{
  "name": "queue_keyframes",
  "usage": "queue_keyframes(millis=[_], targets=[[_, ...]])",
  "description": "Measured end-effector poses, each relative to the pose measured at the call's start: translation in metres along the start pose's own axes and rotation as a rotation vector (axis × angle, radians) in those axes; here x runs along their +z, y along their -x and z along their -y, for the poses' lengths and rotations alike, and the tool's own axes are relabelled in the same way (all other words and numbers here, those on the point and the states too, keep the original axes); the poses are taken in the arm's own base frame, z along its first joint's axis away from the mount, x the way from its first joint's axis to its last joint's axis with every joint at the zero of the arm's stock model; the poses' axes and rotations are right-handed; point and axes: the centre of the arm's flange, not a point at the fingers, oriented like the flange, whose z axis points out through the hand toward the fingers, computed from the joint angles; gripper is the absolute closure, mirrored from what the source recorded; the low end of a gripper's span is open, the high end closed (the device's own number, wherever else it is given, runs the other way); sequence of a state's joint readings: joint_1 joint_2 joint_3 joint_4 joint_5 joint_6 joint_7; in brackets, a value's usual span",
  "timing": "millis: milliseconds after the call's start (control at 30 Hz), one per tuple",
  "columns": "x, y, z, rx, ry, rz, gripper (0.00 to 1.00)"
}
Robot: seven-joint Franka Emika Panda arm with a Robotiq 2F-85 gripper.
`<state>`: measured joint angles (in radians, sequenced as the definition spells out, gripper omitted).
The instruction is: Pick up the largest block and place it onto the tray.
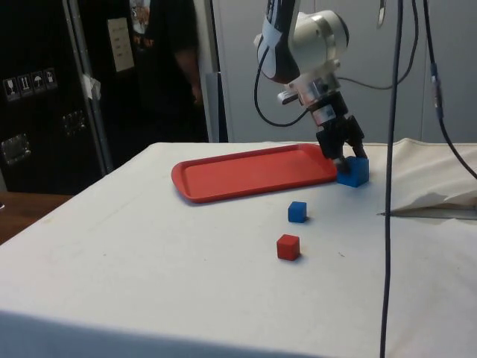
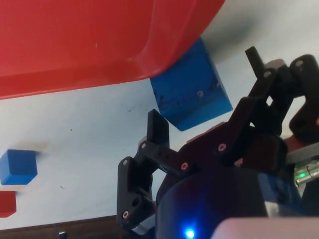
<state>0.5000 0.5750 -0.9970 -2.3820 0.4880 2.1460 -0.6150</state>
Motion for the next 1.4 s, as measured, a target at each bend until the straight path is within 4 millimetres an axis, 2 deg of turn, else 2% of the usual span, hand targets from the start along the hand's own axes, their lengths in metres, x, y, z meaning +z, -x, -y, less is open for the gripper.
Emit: queue_keyframes(millis=[67,100,233,267,300,367,700,1400], targets=[[0.000,0.000,0.000,0.001,-0.002,0.002,0.03],[0.000,0.001,-0.001,0.002,-0.002,0.002,0.21],[0.000,0.001,0.000,0.002,-0.002,0.003,0.67],[0.000,0.001,0.000,0.002,-0.002,0.003,0.78],[0.000,0.001,0.000,0.002,-0.002,0.003,0.78],[0.000,0.001,0.000,0.002,-0.002,0.003,0.99],[0.000,0.001,-0.001,0.004,-0.001,0.002,0.99],[-0.037,0.009,-0.005,0.006,-0.018,-0.031,0.99]])
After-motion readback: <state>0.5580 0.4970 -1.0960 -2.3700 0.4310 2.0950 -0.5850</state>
